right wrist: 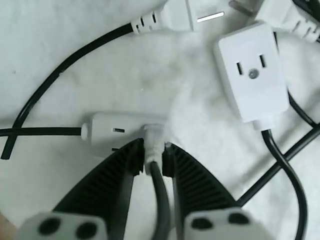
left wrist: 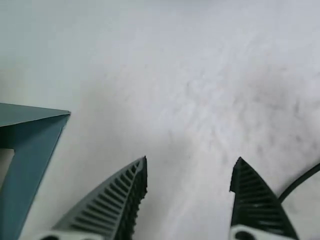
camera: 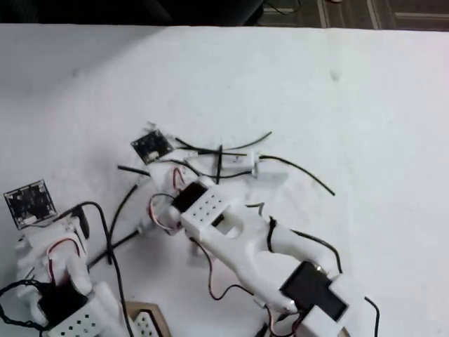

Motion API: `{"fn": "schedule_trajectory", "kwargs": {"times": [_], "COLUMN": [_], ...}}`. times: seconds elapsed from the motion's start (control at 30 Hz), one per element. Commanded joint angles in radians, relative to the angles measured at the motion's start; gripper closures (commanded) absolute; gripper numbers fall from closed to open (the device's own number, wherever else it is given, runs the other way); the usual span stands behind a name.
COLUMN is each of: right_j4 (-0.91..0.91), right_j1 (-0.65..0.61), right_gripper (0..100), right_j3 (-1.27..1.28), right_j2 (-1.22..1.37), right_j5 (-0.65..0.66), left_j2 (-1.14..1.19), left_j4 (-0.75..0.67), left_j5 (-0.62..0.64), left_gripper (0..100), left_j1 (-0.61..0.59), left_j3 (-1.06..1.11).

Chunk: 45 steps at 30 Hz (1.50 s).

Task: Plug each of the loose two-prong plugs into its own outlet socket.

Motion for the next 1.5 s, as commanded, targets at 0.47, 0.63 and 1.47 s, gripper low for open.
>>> {"fn": "schedule_trajectory", "kwargs": {"times": [0.47,0.63,1.47], "right_j4": [0.355,0.493,0.277], "right_j1": [-0.038,-0.033,0.348], "right_gripper": [78.3,79.7,88.3], "right_j3": [-0.066,-0.083,0.365], "right_j2": [-0.618,-0.765,-0.866], "right_j5": [0.015,0.014,0.141], "left_j2": [-0.008,-0.008,0.685], "left_j4": [-0.014,-0.011,-0.141], "left_j5": [-0.048,-0.146,-0.535], "left_gripper": [63,63,63], "left_j1": [0.114,0.232,0.631], "left_j3": [-0.049,-0.054,-0.192]}}
